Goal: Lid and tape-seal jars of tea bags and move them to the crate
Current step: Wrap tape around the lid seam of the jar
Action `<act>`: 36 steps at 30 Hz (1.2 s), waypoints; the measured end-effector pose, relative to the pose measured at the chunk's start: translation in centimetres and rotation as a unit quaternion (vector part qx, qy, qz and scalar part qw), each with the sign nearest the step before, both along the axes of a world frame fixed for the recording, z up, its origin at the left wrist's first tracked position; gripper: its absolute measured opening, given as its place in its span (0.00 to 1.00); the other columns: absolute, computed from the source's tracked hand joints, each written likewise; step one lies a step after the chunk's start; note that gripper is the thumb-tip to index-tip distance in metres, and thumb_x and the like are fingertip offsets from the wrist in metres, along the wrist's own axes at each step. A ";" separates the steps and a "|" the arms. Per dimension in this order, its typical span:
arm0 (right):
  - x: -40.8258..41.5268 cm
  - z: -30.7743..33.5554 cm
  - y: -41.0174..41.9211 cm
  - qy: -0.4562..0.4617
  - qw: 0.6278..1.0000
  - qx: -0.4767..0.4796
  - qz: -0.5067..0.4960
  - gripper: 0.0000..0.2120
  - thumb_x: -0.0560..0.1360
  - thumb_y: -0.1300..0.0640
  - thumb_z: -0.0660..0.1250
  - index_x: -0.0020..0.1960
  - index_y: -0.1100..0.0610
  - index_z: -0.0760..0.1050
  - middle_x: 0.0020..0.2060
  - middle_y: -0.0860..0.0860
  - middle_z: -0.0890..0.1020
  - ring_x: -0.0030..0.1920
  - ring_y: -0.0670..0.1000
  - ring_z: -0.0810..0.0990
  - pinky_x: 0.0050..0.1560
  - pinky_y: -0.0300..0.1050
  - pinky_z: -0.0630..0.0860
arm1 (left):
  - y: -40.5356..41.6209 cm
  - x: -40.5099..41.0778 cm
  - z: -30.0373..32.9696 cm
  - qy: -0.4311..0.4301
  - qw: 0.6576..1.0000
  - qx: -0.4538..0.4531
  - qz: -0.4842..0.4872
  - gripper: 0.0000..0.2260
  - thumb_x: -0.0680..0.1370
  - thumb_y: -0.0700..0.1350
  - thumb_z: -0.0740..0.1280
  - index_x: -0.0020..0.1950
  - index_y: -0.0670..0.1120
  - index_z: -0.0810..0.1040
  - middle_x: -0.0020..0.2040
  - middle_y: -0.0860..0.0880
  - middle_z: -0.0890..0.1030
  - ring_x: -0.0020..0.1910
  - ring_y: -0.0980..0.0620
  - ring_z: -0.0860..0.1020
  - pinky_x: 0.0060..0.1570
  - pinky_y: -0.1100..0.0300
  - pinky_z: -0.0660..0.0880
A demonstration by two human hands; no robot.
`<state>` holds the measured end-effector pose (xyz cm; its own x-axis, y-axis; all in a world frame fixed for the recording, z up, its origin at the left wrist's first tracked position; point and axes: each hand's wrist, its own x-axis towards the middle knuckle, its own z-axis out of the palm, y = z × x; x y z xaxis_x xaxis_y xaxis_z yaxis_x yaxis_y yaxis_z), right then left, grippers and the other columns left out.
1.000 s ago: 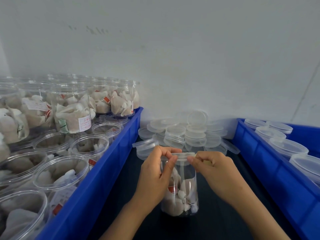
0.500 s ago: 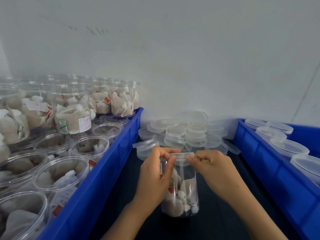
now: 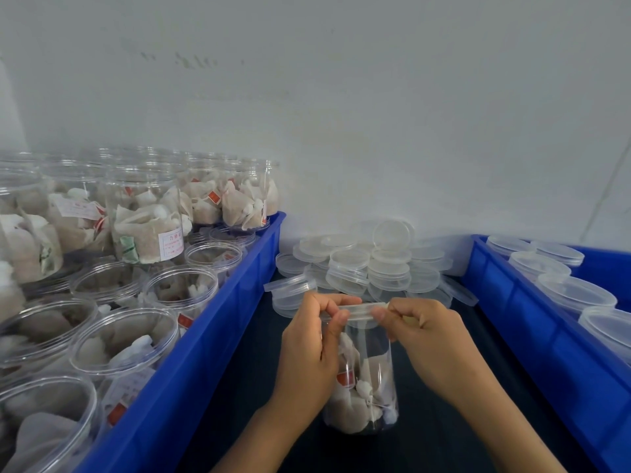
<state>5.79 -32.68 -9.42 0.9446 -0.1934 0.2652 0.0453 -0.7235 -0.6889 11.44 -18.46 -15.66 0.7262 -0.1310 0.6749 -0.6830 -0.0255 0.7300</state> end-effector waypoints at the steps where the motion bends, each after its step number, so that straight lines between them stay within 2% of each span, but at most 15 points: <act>1: 0.1 0.0 0.0 0.000 1.000 0.000 -0.004 0.16 0.77 0.43 0.63 0.33 0.46 0.75 0.22 0.45 0.71 0.24 0.43 0.64 0.31 0.43 0.65 | 0.0 0.0 0.0 -0.001 1.000 -0.001 0.001 0.08 0.81 0.50 0.59 0.46 0.46 0.71 0.53 0.60 0.82 0.47 0.57 0.82 0.46 0.67 0.77; 4: 0.1 -0.1 0.0 0.001 1.000 -0.003 -0.013 0.18 0.77 0.43 0.63 0.32 0.49 0.74 0.21 0.45 0.71 0.23 0.44 0.64 0.31 0.43 0.66 | -0.1 -0.1 0.0 -0.006 1.000 -0.005 -0.002 0.08 0.80 0.50 0.60 0.47 0.47 0.71 0.53 0.58 0.82 0.51 0.58 0.81 0.49 0.67 0.76; 8: 0.1 -0.1 0.2 0.001 1.000 -0.001 -0.018 0.18 0.77 0.43 0.64 0.32 0.51 0.76 0.21 0.46 0.72 0.23 0.44 0.65 0.30 0.43 0.66 | 0.1 -0.1 0.1 0.021 0.998 -0.045 -0.033 0.07 0.79 0.49 0.64 0.47 0.47 0.69 0.53 0.55 0.83 0.55 0.54 0.81 0.54 0.60 0.77; 11: 0.0 -0.1 0.1 0.004 1.000 0.001 -0.012 0.18 0.77 0.44 0.64 0.33 0.53 0.76 0.22 0.47 0.71 0.24 0.43 0.65 0.31 0.43 0.66 | 0.5 -0.2 0.4 0.035 0.993 -0.082 -0.072 0.11 0.77 0.51 0.66 0.49 0.51 0.65 0.54 0.50 0.83 0.54 0.50 0.82 0.53 0.55 0.79; 14: 0.0 0.2 -0.2 0.013 1.000 0.007 0.000 0.19 0.78 0.47 0.65 0.31 0.54 0.75 0.22 0.46 0.70 0.24 0.43 0.64 0.32 0.43 0.66 | 0.5 -0.4 0.6 0.028 0.994 -0.074 -0.075 0.08 0.76 0.53 0.65 0.50 0.56 0.66 0.54 0.51 0.83 0.54 0.50 0.82 0.54 0.57 0.78; 19: -0.1 0.6 -0.4 0.033 0.999 0.017 0.023 0.18 0.79 0.48 0.63 0.31 0.48 0.76 0.23 0.47 0.69 0.24 0.43 0.63 0.33 0.42 0.65 | 0.3 -0.4 0.3 0.052 0.991 -0.088 -0.092 0.14 0.76 0.52 0.65 0.53 0.46 0.67 0.54 0.49 0.84 0.55 0.50 0.82 0.55 0.57 0.78; 23: 0.0 0.4 -0.3 0.025 0.999 0.014 0.024 0.17 0.79 0.49 0.64 0.33 0.53 0.76 0.24 0.48 0.69 0.25 0.43 0.63 0.34 0.44 0.66 | 0.2 -0.2 -0.1 0.082 0.984 -0.105 -0.119 0.10 0.78 0.47 0.64 0.55 0.43 0.68 0.54 0.49 0.83 0.56 0.49 0.81 0.55 0.59 0.77; 26: 0.1 0.3 0.0 0.023 0.999 0.008 0.023 0.15 0.79 0.49 0.64 0.33 0.46 0.76 0.24 0.47 0.70 0.25 0.43 0.64 0.33 0.43 0.66 | 0.0 -0.3 -0.2 0.107 0.979 -0.114 -0.133 0.09 0.77 0.46 0.62 0.55 0.44 0.68 0.53 0.52 0.82 0.56 0.51 0.80 0.54 0.60 0.76; 28: 0.1 0.3 0.0 0.022 0.999 0.004 0.023 0.16 0.79 0.48 0.64 0.32 0.45 0.76 0.23 0.47 0.70 0.24 0.43 0.64 0.32 0.43 0.66 | -0.1 -0.3 -0.2 0.123 0.977 -0.119 -0.128 0.09 0.77 0.46 0.62 0.54 0.45 0.69 0.51 0.54 0.82 0.54 0.53 0.80 0.53 0.60 0.76; 30: 0.1 0.1 0.1 0.014 1.000 -0.001 0.019 0.17 0.78 0.48 0.64 0.32 0.49 0.76 0.23 0.47 0.71 0.25 0.43 0.65 0.32 0.43 0.66 | -0.2 -0.4 -0.1 0.134 0.976 -0.124 -0.115 0.11 0.75 0.50 0.65 0.53 0.47 0.69 0.50 0.53 0.81 0.52 0.54 0.80 0.52 0.61 0.76; 33: 0.0 -0.1 0.1 -0.007 1.000 -0.012 0.015 0.17 0.78 0.47 0.64 0.34 0.55 0.78 0.25 0.49 0.72 0.26 0.43 0.66 0.32 0.43 0.67 | -0.6 -0.6 0.4 0.142 0.980 -0.106 -0.085 0.22 0.67 0.58 0.71 0.53 0.49 0.69 0.49 0.55 0.81 0.51 0.57 0.80 0.51 0.64 0.76; 36: -0.3 -0.5 0.2 -0.028 0.999 -0.012 0.012 0.18 0.77 0.47 0.65 0.33 0.56 0.77 0.23 0.48 0.69 0.24 0.44 0.64 0.29 0.40 0.64 | -1.0 -0.7 0.4 0.164 0.981 -0.091 -0.057 0.26 0.65 0.58 0.77 0.54 0.51 0.68 0.49 0.55 0.79 0.49 0.59 0.80 0.48 0.65 0.77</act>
<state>5.48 -32.51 -9.91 0.9325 -0.1634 0.3219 0.1012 -0.7376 -0.6676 10.79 -19.42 -15.25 0.8955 -0.1231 0.4277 -0.4019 0.1889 0.8960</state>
